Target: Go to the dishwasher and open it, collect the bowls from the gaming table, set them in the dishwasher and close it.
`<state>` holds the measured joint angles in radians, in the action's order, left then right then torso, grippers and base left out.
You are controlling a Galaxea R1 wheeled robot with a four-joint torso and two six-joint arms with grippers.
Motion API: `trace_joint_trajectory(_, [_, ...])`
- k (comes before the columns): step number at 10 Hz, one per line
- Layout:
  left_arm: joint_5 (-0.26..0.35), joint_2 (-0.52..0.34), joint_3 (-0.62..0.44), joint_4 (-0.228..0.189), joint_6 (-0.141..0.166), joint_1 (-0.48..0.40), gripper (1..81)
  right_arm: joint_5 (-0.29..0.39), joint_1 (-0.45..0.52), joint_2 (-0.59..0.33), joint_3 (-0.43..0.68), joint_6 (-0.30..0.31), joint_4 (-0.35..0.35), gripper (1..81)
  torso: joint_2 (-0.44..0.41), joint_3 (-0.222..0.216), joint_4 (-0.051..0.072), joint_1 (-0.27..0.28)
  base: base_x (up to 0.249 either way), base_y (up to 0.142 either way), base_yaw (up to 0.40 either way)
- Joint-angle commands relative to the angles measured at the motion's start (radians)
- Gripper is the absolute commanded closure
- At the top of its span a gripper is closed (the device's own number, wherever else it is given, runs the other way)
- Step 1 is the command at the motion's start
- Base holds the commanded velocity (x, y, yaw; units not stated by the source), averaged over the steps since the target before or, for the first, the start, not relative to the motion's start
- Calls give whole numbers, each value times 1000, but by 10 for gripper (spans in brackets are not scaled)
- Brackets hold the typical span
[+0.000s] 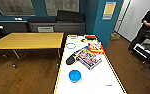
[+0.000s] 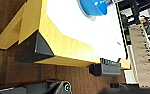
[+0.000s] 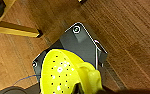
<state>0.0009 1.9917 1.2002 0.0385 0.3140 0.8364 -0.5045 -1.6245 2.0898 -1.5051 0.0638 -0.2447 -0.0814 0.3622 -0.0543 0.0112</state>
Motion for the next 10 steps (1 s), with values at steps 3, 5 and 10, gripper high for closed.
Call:
trace_joint_trajectory(3, [197,72,53,110,189,-354,10,69,39,-46,14,-2,12,811,0,0,0,0,0,0,0])
trace_joint_trajectory(5, [228,189,199,115,257,-389,10,75,40,-44,10,-2,12,811,0,0,0,0,0,0,0])
trace_joint_trajectory(10, [395,379,453,116,324,-529,10,84,59,-29,0,-2,7,811,0,0,0,1,0,0,0])
